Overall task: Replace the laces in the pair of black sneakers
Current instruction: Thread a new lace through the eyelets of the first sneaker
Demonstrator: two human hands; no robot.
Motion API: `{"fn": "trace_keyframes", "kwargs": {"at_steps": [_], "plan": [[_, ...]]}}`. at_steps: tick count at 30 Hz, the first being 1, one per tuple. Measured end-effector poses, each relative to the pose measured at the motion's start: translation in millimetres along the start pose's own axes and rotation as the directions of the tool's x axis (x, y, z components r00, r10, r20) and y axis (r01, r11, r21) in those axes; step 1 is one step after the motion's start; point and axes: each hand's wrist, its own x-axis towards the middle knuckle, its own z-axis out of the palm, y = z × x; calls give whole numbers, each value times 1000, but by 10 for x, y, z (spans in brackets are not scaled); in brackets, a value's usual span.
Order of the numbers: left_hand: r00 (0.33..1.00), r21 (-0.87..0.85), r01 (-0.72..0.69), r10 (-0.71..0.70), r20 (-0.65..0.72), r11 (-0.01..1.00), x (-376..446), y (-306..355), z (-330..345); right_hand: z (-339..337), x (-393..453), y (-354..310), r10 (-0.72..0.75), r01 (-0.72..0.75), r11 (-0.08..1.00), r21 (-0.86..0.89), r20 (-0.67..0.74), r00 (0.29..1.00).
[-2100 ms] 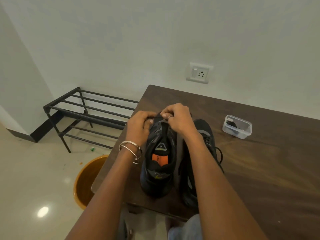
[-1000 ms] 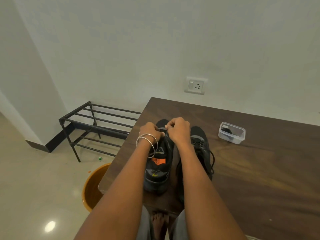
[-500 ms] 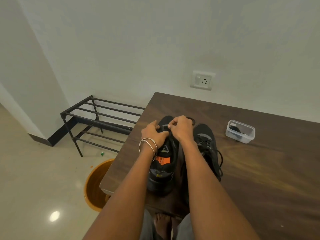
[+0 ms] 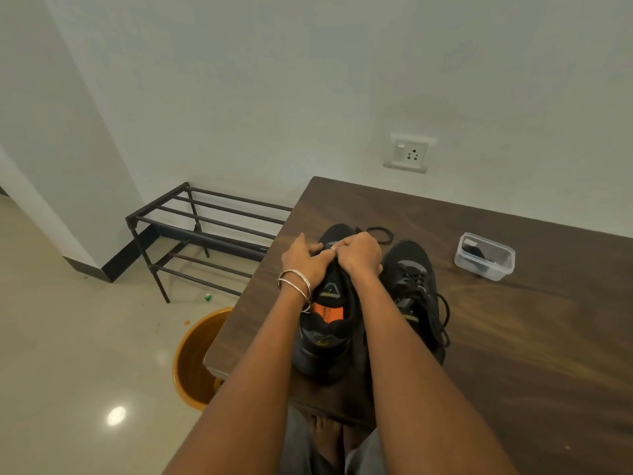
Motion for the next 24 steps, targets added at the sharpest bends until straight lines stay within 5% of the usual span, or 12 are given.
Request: {"fn": "trace_keyframes", "kwargs": {"at_steps": [9,17,24], "plan": [[995,66,-27,21,93,997,92,-32,-55,-23,-7,-139,215,-217,974,64,38,976],[1000,13,-18,18,13,1000,77,-51,-4,33,30,-91,204,-217,966,140,103,974],[986,167,-90,64,154,982,67,23,-83,-43,-30,-116,123,-123,992,-11,-1,992]]}}
